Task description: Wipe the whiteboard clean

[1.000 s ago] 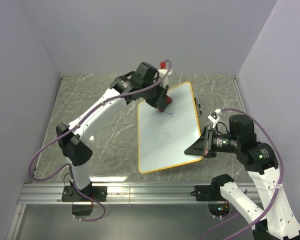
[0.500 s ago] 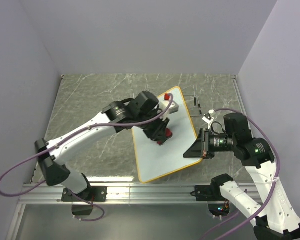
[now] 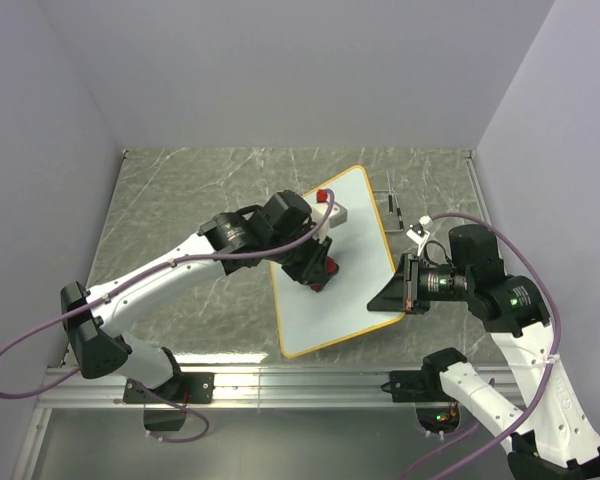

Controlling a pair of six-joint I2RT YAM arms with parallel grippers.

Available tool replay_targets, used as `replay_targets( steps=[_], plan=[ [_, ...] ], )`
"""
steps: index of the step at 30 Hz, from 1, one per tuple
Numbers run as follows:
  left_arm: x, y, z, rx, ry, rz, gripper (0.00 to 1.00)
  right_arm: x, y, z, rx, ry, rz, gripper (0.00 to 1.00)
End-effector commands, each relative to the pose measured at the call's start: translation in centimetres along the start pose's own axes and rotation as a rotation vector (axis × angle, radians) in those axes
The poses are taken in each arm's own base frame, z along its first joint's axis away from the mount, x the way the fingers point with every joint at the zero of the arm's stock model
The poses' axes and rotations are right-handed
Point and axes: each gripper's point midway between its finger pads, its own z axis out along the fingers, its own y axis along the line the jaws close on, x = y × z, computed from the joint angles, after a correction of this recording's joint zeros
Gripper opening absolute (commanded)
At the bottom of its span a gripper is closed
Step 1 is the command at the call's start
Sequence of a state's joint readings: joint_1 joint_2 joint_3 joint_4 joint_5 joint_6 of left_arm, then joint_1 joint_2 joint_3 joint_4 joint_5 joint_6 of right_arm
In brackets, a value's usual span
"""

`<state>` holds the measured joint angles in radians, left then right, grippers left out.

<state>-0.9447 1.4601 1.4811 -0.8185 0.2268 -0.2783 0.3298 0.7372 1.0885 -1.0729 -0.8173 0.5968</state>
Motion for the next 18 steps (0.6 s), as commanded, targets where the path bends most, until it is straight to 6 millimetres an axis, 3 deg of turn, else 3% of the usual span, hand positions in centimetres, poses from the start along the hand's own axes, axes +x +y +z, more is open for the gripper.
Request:
replay_targets(
  steps=[1,4,8,12,13,14,15,16,18],
  plan=[
    [-2.3,-6.2,-0.3,0.189,-0.087,0.017,0.0,-1.3,9.1,-3.5,-0.361,-0.103,-0.466,0.0],
    [-1.9,-7.6,0.4,0.214,-0.068,0.029,0.0,-1.2,9.0,-3.5,-0.356,-0.105,-0.464,0.0],
    [-2.1,-6.7,1.1,0.162,-0.072,0.029,0.0,-1.3,9.2,-3.6,-0.354,-0.109,-0.471,0.0],
    [-3.0,-0.9,1.6,-0.026,-0.091,-0.03,0.0,-1.7,9.3,-3.6,-0.346,-0.118,-0.473,0.0],
    [-3.6,2.0,1.6,-0.09,-0.106,-0.081,0.0,-1.9,9.4,-3.8,-0.336,-0.13,-0.482,0.0],
    [-4.0,3.7,1.4,-0.128,-0.116,-0.111,0.0,-2.2,8.8,-3.6,-0.293,-0.14,-0.478,0.0],
    [-4.5,4.9,0.9,-0.15,-0.127,-0.141,0.0,-3.8,7.5,-3.4,-0.188,-0.206,-0.464,0.0],
    [-6.2,6.7,-0.5,-0.205,-0.178,-0.169,0.0,-4.7,6.5,-3.3,-0.1,-0.219,-0.432,0.0],
    [-7.6,8.0,-2.5,-0.284,-0.232,-0.185,0.0,-7.3,4.4,-3.5,0.069,-0.304,-0.432,0.0]
  ],
)
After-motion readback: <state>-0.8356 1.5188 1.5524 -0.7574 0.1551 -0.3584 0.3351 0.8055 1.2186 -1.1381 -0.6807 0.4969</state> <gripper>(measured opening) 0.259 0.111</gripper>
